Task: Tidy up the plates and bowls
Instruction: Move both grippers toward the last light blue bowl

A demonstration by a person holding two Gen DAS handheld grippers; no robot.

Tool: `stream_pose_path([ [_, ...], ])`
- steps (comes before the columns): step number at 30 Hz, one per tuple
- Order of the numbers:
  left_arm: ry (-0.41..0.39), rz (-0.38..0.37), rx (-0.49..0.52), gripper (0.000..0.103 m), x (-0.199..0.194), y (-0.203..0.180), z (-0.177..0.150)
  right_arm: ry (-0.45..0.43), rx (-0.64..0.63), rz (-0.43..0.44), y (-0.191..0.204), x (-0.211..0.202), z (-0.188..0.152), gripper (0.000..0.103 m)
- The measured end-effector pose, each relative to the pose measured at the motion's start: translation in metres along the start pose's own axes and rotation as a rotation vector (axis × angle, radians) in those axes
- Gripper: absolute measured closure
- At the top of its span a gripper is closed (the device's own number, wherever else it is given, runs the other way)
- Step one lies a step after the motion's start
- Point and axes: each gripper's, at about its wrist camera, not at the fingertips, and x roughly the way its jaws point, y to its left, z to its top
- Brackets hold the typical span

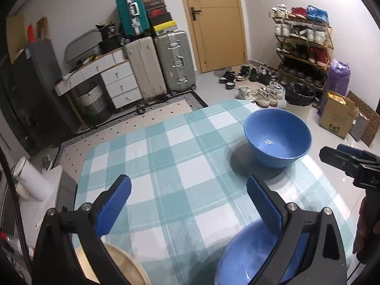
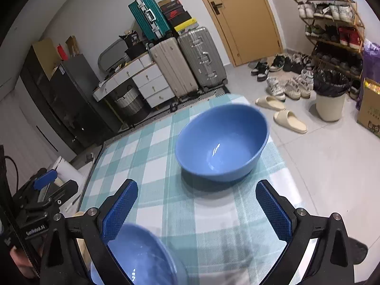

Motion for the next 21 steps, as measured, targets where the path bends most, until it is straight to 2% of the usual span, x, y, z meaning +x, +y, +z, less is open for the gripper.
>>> stream_pose_path([
  [4, 0.037, -0.037, 0.044, 0.003, 0.019, -0.004, 0.017, -0.018, -0.014, -0.019, -0.002, -0.001, 0.015, 0.002],
  [7, 0.066, -0.105, 0.089, 0.003, 0.037, -0.011, 0.033, -0.024, 0.000, -0.032, -0.008, 0.001, 0.027, 0.002],
  [9, 0.115, -0.148, 0.109, 0.003, 0.057, -0.019, 0.045, -0.004, 0.018, -0.034, -0.014, 0.006, 0.034, 0.002],
  [11, 0.160, -0.195, 0.109, 0.003, 0.073, -0.026, 0.053, 0.004, 0.048, -0.051, -0.023, 0.010, 0.041, 0.002],
  [12, 0.212, -0.245, 0.101, 0.003, 0.089, -0.031, 0.059, 0.003, 0.068, -0.066, -0.028, 0.012, 0.043, 0.002],
  [15, 0.300, -0.292, 0.093, 0.003, 0.121, -0.049, 0.067, 0.014, 0.084, -0.073, -0.034, 0.019, 0.047, 0.002],
  [21, 0.368, -0.318, 0.045, 0.004, 0.162, -0.070, 0.078, 0.051, 0.101, -0.093, -0.048, 0.039, 0.048, 0.002],
])
